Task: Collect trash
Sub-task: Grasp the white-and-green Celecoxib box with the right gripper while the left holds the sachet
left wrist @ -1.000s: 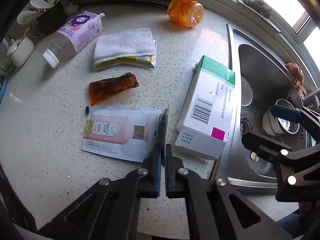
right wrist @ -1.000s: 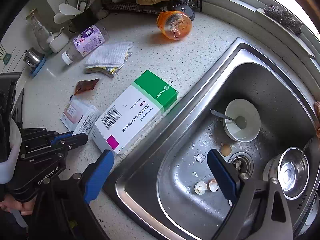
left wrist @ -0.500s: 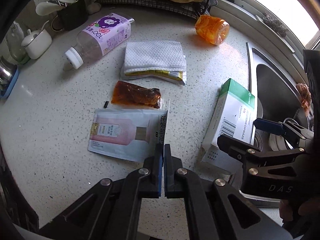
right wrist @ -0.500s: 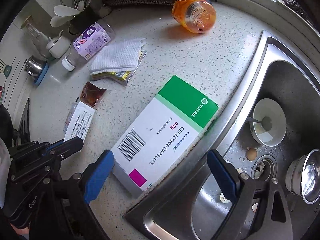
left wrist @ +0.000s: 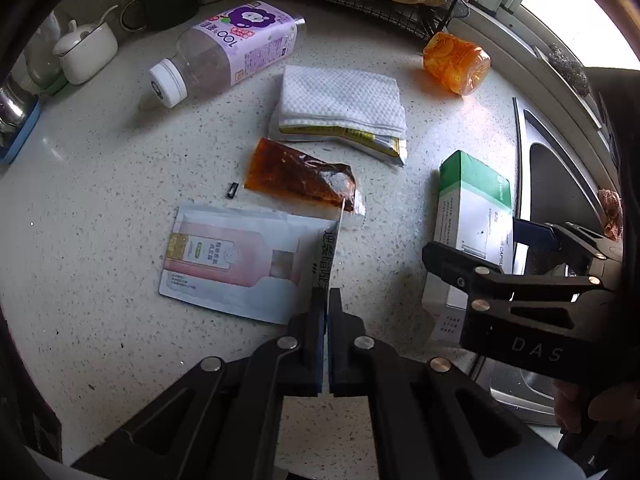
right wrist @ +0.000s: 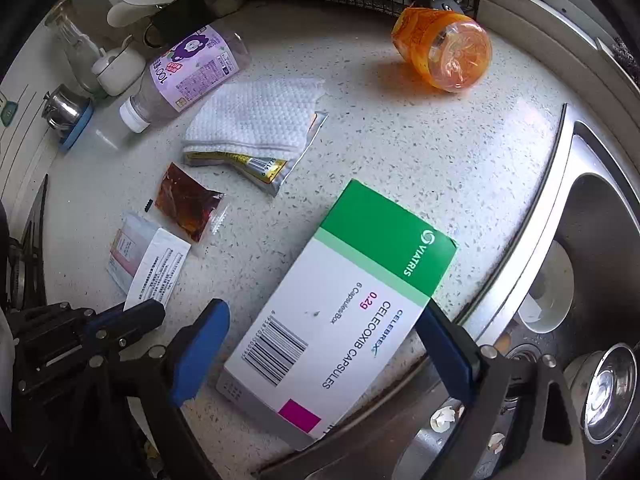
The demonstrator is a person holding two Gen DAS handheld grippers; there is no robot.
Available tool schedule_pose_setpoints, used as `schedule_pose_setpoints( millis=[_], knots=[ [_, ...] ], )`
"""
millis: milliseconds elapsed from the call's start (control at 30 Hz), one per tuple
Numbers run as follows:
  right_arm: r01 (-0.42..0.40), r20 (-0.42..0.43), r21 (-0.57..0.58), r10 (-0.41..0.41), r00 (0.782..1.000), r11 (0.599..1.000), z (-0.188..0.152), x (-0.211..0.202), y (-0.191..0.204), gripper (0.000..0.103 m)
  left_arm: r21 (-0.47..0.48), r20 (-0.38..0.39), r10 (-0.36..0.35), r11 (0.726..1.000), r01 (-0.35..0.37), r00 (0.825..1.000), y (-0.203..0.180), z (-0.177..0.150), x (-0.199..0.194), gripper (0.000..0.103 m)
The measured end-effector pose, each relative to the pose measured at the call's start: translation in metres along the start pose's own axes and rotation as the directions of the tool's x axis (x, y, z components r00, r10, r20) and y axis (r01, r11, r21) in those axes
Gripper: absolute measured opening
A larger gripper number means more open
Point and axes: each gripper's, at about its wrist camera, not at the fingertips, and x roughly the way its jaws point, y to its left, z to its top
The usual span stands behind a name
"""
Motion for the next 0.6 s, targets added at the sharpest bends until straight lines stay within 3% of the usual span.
schedule_pose_setpoints(
  millis=[300, 600],
  knots=[
    [0.029, 0.022, -0.101, -0.027, 0.999, 0.994, -0.013, -0.005, 0.029, 0.065, -0.004, 0.036, 0.003, 1.000, -0.003, 0.999, 0.008, -0.030, -0.023, 0.001],
    [-0.015, 0.093, -0.138, 0.028, 0.995, 0.990, -0.053, -0.042, 0.070, 0.061, -0.047, 0.098, -0.004, 0.999, 0.009, 0.995, 0.023, -0.079, -0.064, 0.000]
  ],
)
